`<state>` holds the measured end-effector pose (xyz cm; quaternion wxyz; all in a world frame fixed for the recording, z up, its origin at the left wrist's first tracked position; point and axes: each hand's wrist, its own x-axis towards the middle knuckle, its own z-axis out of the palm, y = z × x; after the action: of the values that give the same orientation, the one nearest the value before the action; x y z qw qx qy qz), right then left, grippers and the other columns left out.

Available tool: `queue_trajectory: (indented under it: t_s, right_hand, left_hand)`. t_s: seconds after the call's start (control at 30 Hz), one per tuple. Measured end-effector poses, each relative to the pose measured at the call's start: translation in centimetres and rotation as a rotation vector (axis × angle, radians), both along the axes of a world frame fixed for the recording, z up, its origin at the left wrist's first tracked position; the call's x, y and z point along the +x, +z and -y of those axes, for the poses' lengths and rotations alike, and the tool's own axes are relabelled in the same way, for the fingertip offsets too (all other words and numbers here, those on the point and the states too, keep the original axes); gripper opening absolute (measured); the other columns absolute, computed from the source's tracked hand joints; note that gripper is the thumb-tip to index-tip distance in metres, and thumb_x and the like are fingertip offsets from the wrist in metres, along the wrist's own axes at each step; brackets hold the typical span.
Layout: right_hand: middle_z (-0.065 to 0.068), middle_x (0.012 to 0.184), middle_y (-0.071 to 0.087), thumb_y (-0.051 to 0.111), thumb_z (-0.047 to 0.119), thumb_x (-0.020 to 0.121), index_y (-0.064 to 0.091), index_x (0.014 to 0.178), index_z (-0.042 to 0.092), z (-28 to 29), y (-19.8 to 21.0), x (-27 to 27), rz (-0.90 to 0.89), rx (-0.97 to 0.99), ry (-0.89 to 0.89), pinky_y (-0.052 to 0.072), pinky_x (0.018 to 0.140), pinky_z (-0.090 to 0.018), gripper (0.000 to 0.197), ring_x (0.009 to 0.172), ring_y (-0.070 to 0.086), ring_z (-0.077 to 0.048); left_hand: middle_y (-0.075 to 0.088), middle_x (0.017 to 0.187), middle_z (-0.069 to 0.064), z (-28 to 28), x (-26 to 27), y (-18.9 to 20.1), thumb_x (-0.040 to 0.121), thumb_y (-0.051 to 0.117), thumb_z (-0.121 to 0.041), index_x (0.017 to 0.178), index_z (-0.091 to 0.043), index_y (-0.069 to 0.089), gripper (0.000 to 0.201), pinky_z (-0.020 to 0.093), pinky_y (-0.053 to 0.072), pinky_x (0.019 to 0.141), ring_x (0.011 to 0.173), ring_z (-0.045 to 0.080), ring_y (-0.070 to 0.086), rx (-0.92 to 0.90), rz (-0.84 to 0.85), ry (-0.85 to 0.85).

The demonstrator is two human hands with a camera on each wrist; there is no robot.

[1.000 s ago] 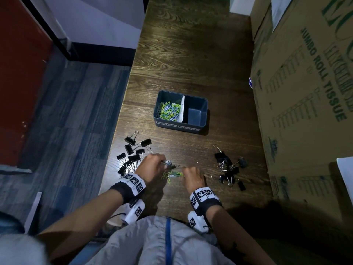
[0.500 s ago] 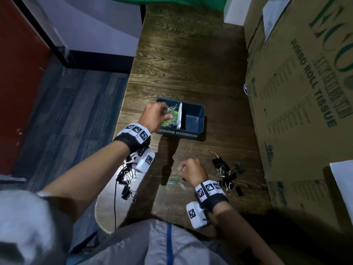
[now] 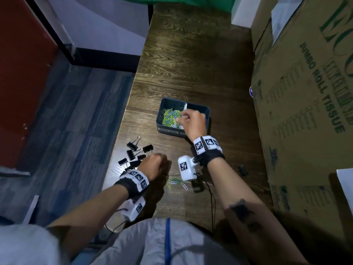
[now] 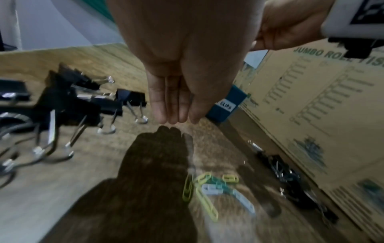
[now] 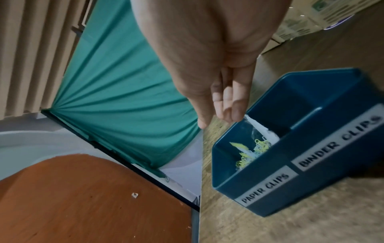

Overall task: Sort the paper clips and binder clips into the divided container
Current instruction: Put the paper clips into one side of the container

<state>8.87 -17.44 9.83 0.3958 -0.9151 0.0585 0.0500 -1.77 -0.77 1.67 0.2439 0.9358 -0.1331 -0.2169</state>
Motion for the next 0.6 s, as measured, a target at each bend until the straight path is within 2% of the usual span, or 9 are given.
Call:
queue_trajectory:
  t_s: [0.1,0.13,0.2,0.3,0.33,0.4,0.5,0.6]
  right_hand:
    - [-0.003,0.088,0.073,0.074,0.013,0.088,0.077,0.097,0.008,1.1,-2.1,-3.1,0.016,-0.025,0.042,0.039,0.065,-0.004,0.010,0.077,0.062,-0.009]
    - [-0.004,0.090,0.074,0.071,0.008,0.090,0.077,0.094,0.009,1.6,-3.3,-4.5,-0.019,-0.036,0.059,0.043,0.067,-0.005,0.008,0.076,0.062,-0.008]
    - [-0.003,0.091,0.075,0.066,0.004,0.092,0.077,0.090,0.012,2.7,-6.1,-7.6,-0.131,-0.081,0.079,0.050,0.071,-0.015,0.014,0.075,0.063,-0.009]
    - [0.003,0.087,0.076,0.068,0.009,0.088,0.077,0.087,0.023,4.9,-10.4,-12.3,-0.370,-0.207,0.109,0.059,0.077,-0.032,0.017,0.079,0.069,-0.017]
    - [0.004,0.087,0.075,0.071,0.012,0.084,0.077,0.089,0.027,5.7,-11.4,-13.8,-0.447,-0.232,0.138,0.059,0.079,-0.036,0.017,0.082,0.070,-0.019]
    - [0.004,0.089,0.071,0.079,0.016,0.080,0.075,0.097,0.030,6.6,-12.5,-16.4,-0.535,-0.228,0.181,0.057,0.079,-0.035,0.023,0.084,0.068,-0.020]
    - [0.009,0.088,0.056,0.085,0.024,0.076,0.068,0.100,0.024,6.7,-12.8,-18.7,-0.424,-0.175,0.165,0.044,0.068,-0.027,0.029,0.078,0.058,-0.013]
    - [0.010,0.092,0.051,0.083,0.021,0.078,0.067,0.102,0.019,5.5,-13.2,-19.3,-0.351,-0.191,0.176,0.039,0.069,-0.026,0.029,0.080,0.053,-0.014]
  left_hand:
    - [0.062,0.099,0.002,-0.6,-2.0,-1.8,0.088,0.058,-0.009,0.103,-0.015,0.064,0.017,0.023,0.037,0.069,0.089,0.021,0.062,0.050,0.001,-0.070]
    - [0.061,0.100,0.001,-0.7,-2.6,-2.2,0.090,0.058,-0.013,0.105,-0.017,0.063,0.017,0.023,0.038,0.069,0.089,0.021,0.062,0.051,-0.001,-0.091]
    - [0.057,0.103,0.000,-1.1,-3.6,-2.8,0.090,0.058,-0.019,0.109,-0.018,0.061,0.019,0.026,0.040,0.067,0.087,0.022,0.060,0.059,0.006,-0.133]
    - [0.053,0.109,0.003,-1.6,-4.5,-3.5,0.086,0.061,-0.021,0.116,-0.018,0.058,0.030,0.033,0.046,0.066,0.091,0.023,0.056,0.056,0.043,-0.195]
    - [0.053,0.111,0.004,-1.7,-4.9,-3.6,0.085,0.062,-0.020,0.118,-0.017,0.057,0.034,0.035,0.048,0.067,0.095,0.023,0.054,0.057,0.054,-0.213]
    - [0.053,0.113,0.005,-1.9,-5.6,-3.8,0.081,0.066,-0.021,0.118,-0.017,0.056,0.039,0.036,0.050,0.068,0.099,0.024,0.053,0.051,0.075,-0.226]
    - [0.054,0.115,0.005,-1.9,-6.2,-4.4,0.079,0.073,-0.025,0.120,-0.016,0.054,0.046,0.036,0.049,0.070,0.098,0.025,0.055,0.036,0.037,-0.224]
    - [0.054,0.116,0.004,-1.0,-6.0,-4.4,0.085,0.070,-0.028,0.119,-0.014,0.052,0.041,0.033,0.046,0.075,0.093,0.023,0.057,0.015,-0.058,-0.251]
